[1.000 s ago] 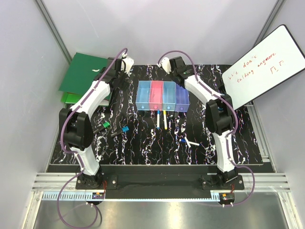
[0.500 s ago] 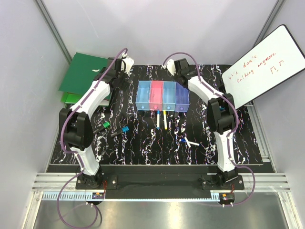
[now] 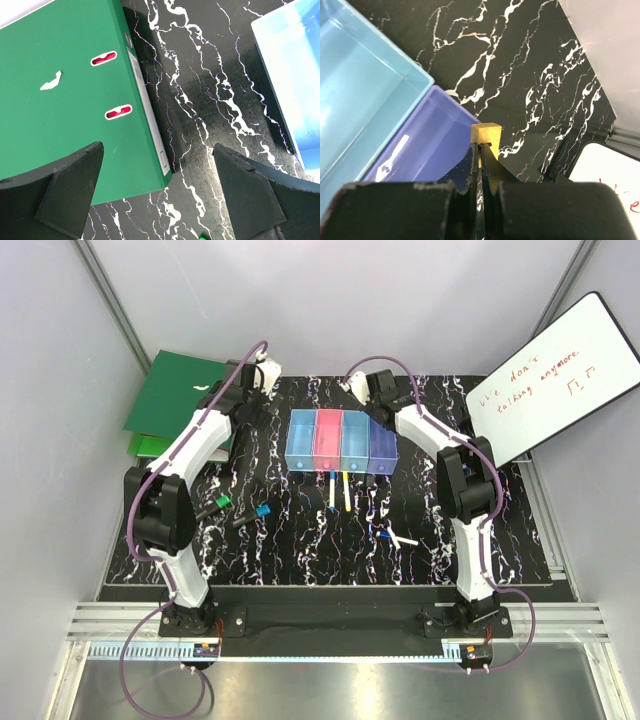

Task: Sort the stationery into containers
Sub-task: Place the stationery in the storage box, then pick up the stationery from the center of the board.

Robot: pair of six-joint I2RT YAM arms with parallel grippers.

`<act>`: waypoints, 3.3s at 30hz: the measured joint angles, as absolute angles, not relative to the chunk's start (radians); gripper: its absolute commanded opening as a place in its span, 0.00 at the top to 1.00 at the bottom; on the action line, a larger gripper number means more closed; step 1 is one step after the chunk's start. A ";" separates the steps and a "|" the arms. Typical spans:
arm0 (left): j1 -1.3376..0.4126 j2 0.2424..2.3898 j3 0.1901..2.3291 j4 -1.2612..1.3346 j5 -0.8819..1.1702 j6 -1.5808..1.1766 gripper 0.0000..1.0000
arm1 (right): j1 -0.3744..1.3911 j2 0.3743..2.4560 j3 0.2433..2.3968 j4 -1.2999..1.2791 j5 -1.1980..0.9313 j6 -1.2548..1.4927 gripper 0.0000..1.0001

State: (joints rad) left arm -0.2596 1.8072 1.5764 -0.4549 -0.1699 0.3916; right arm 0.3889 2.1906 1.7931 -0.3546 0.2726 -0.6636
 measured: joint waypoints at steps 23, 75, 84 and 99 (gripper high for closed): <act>-0.260 1.807 1.576 -0.455 -0.167 0.391 0.01 | 0.436 2.147 1.759 -0.401 0.307 -0.575 0.39; -0.270 1.808 1.610 -0.485 -0.155 0.453 0.01 | -0.043 1.944 1.464 -0.597 0.157 0.004 0.19; -0.272 1.811 1.620 -0.485 -0.159 0.471 0.01 | -0.053 2.012 1.481 -0.603 0.143 0.026 0.20; -0.272 1.824 1.636 -0.485 -0.162 0.478 0.01 | -0.053 2.038 1.547 -0.606 0.143 0.023 0.16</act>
State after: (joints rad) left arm -0.2718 1.8236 1.6360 -0.4850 -0.1616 0.4782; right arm -0.0532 2.0384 1.5471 -0.6056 0.1429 0.0235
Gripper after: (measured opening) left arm 0.987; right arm 0.822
